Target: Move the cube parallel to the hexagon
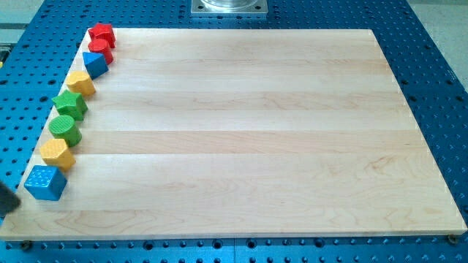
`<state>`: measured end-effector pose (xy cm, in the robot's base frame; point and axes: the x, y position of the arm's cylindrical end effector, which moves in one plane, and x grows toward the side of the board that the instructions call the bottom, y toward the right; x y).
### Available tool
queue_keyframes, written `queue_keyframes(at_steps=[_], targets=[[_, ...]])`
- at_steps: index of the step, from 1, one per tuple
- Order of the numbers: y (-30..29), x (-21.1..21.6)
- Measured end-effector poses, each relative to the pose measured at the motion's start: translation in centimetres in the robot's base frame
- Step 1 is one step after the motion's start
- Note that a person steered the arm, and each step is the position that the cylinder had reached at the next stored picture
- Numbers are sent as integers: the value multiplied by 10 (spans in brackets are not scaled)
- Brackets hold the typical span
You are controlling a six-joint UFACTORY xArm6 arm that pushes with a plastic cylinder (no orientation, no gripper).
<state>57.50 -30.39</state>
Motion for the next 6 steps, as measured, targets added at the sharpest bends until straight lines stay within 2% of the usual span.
queue_keyframes(at_steps=[1,2,3,4,6], targets=[[52,-2],[128,-2],[72,24],[45,-6],[160,-32]])
